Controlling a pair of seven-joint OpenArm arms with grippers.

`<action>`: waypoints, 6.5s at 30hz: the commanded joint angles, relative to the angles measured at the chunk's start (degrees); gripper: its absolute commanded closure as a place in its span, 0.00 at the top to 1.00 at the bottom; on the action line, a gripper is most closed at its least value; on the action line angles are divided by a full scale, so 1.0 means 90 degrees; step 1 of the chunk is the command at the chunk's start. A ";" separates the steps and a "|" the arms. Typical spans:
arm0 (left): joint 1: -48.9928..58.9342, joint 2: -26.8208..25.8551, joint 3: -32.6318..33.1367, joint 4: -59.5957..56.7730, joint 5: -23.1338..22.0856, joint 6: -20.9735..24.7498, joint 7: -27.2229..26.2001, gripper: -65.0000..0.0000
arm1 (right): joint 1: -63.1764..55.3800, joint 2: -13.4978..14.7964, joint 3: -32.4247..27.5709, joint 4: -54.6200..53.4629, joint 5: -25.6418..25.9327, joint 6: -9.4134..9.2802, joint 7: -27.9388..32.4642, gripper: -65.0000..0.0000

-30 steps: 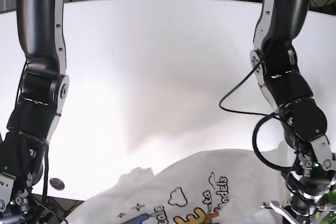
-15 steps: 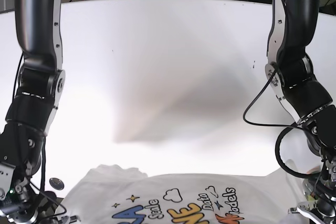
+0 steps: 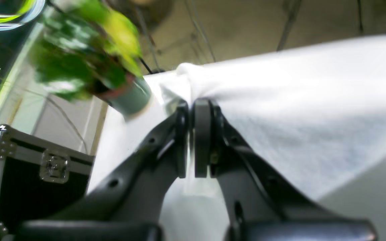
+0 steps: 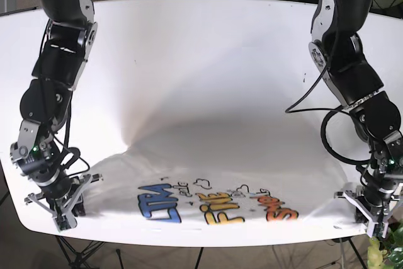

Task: Fold the T-shirt properly
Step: 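Lift the T-shirt with both grippers, stretching it between them, then lay the T-shirt flat by dragging both grippers across the table, then release the T-shirt and move both grippers down along its sides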

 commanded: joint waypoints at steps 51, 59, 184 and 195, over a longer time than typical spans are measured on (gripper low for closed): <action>0.5223 0.0130 -0.2025 0.2083 -0.0062 -0.0983 0.0329 0.00 | -0.5337 -0.1484 0.1594 0.2005 -0.0031 0.0401 0.0215 0.03; 0.5272 0.0100 -0.2025 0.2073 -0.0052 -0.0983 0.0329 0.00 | -0.5689 -0.1631 0.1594 0.2063 -0.0031 0.0401 0.0206 0.10; -0.0071 -0.1160 -0.0725 -0.6689 -0.0071 0.0282 -0.2875 0.81 | -0.2251 -0.1250 0.1535 -0.2313 0.1004 0.0567 0.0948 0.06; -0.0032 -0.1101 -0.0716 -0.6747 -0.0062 -0.0450 -0.2865 0.40 | -0.2260 -0.1259 0.1545 -0.2186 0.1004 0.0567 0.0948 0.06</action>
